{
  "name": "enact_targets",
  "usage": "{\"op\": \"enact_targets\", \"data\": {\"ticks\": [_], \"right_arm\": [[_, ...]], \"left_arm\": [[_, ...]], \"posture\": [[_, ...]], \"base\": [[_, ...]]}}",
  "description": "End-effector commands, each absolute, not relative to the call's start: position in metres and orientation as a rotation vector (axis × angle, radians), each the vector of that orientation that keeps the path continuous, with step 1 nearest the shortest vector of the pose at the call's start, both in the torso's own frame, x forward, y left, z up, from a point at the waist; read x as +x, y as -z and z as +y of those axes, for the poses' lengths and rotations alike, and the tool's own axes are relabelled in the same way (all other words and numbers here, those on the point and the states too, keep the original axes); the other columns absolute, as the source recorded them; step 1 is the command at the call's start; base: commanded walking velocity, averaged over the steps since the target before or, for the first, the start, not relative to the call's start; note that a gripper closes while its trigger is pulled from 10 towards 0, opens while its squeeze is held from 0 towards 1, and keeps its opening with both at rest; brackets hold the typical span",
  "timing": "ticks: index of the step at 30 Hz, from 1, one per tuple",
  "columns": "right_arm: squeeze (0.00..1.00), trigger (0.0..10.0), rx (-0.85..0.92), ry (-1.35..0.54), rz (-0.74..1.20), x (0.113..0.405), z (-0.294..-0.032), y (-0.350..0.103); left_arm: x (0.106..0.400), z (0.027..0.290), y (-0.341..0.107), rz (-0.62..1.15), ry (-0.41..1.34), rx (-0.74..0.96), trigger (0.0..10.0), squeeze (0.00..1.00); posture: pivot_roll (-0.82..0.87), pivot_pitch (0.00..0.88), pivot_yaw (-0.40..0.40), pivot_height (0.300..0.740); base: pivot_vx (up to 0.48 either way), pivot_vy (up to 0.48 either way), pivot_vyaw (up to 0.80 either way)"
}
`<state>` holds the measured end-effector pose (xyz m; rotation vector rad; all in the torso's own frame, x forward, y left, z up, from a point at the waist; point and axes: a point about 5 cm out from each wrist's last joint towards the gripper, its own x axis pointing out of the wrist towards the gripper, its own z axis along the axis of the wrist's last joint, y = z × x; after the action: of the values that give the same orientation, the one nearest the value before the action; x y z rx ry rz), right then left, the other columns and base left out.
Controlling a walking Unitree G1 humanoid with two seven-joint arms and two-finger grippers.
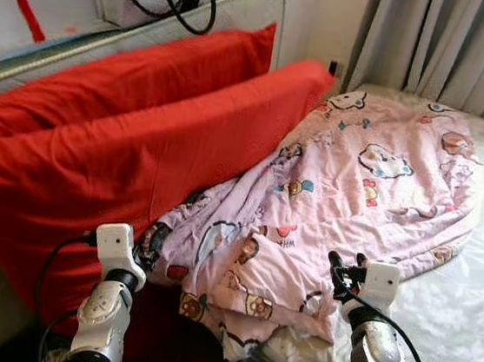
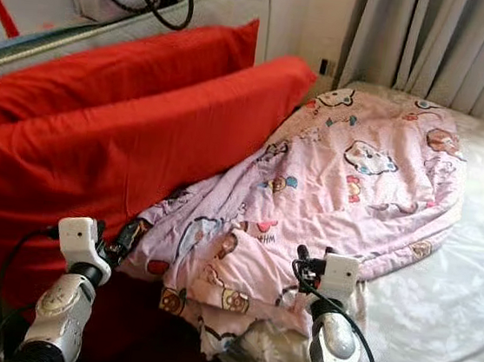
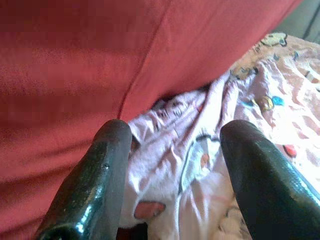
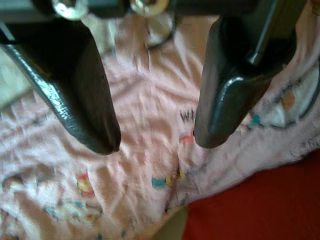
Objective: Clean up the room
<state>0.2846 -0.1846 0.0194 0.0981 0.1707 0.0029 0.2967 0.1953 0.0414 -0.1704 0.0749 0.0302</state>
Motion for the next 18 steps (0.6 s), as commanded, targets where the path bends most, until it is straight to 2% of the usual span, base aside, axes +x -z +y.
{"op": "enact_targets", "data": {"ticks": [1, 4, 18], "right_arm": [[0.00, 10.0, 0.102, -0.006, 0.177, 0.2844, -0.1826, -0.0193], [0.00, 10.0, 0.095, -0.007, 0.160, 0.2842, -0.1836, -0.0210], [0.00, 10.0, 0.101, -0.018, 0.183, 0.2813, -0.1847, -0.0168]], "left_arm": [[0.2997, 0.1944, -0.0456, 0.065, -0.024, -0.176, 10.0, 0.00], [0.3000, 0.1940, -0.0458, 0.064, -0.024, -0.179, 10.0, 0.00], [0.3023, 0.1880, -0.0458, 0.088, -0.001, -0.173, 10.0, 0.00]], "posture": [[0.03, 0.061, 0.036, 0.646], [0.03, 0.062, 0.035, 0.631], [0.03, 0.067, 0.029, 0.631]], "base": [[0.000, 0.000, 0.00], [0.000, 0.000, 0.00], [0.000, 0.000, 0.00]]}}
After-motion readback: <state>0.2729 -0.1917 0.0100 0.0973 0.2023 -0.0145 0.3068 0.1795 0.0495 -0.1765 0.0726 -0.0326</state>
